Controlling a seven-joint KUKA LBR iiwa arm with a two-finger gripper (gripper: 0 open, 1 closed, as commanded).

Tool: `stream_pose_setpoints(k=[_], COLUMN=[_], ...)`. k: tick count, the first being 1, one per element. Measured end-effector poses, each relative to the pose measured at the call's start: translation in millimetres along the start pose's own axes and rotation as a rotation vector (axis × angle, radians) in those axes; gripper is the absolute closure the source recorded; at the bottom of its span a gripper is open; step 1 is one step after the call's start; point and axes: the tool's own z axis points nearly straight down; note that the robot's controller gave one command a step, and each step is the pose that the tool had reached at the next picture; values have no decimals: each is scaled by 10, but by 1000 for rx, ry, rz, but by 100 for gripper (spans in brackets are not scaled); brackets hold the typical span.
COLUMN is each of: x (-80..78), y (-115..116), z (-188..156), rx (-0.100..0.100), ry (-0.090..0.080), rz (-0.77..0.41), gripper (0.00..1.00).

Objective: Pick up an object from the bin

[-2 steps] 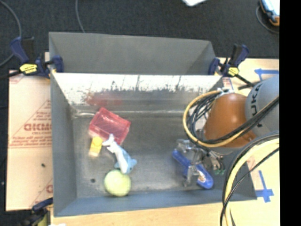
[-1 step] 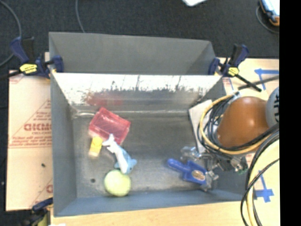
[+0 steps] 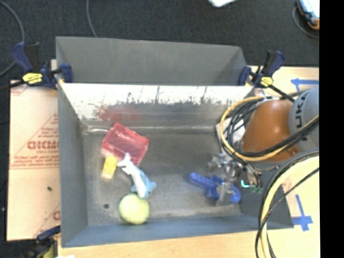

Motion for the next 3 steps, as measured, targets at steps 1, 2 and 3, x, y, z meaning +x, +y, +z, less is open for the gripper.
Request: stream_pose_setpoints(k=[1, 2, 3], x=[-90, -89, -144], y=[18, 19, -33], z=[48, 49, -799], rx=[1, 1, 2], ry=[-1, 0, 2], rz=[48, 47, 47], gripper=[100, 100, 100])
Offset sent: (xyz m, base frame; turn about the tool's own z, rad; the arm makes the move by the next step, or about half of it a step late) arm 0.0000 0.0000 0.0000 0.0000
